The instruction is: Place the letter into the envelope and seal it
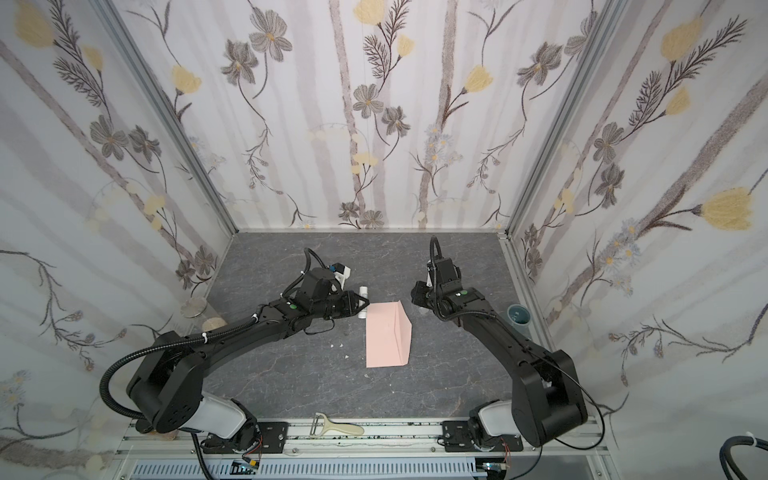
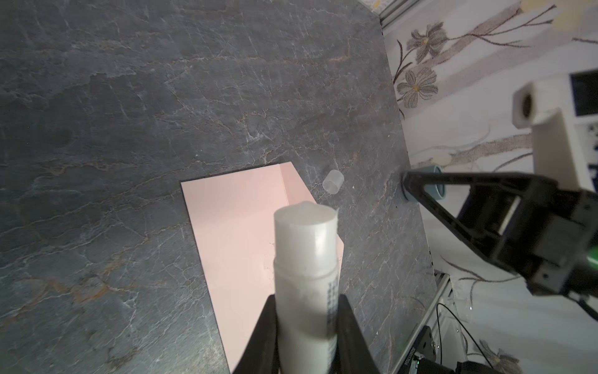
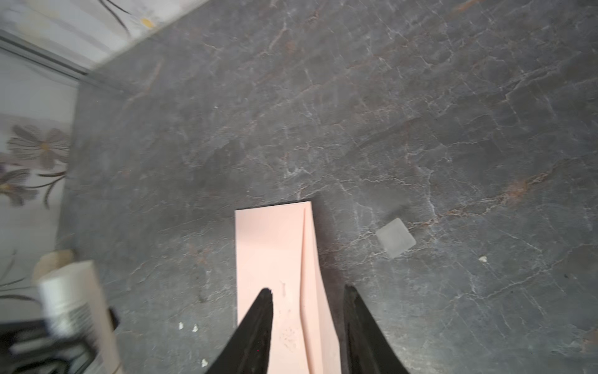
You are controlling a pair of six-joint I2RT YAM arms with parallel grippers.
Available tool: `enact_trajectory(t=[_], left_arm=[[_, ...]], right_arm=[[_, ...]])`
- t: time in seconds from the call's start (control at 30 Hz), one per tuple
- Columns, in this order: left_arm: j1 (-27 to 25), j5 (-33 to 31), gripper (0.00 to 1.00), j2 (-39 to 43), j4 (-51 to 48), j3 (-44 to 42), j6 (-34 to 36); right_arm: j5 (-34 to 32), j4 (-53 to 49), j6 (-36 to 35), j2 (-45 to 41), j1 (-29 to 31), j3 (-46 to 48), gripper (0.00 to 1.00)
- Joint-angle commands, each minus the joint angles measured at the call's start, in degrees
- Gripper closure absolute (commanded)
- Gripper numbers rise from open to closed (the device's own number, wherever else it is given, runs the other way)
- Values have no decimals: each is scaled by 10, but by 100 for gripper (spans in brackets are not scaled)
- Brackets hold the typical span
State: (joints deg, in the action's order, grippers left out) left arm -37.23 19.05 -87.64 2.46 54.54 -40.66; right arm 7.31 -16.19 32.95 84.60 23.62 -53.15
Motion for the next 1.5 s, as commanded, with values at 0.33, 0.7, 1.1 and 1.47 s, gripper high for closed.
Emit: enact_trajectory(t=[0.33, 0.7, 1.1, 1.47], left_arm=[[-4, -31, 100, -46, 237, -3, -298], [-25, -93, 100, 23, 257, -51, -435], [-28, -101, 100, 61, 272, -66, -463], [-28, -87, 100, 47, 300, -62, -474]], right_arm=[[-98, 186, -24, -127, 142, 90, 60], [-191, 188, -116, -128, 217, 80, 54], [-154, 239, -147, -101, 230, 63, 45], [-141, 258, -159, -57, 230, 37, 45]])
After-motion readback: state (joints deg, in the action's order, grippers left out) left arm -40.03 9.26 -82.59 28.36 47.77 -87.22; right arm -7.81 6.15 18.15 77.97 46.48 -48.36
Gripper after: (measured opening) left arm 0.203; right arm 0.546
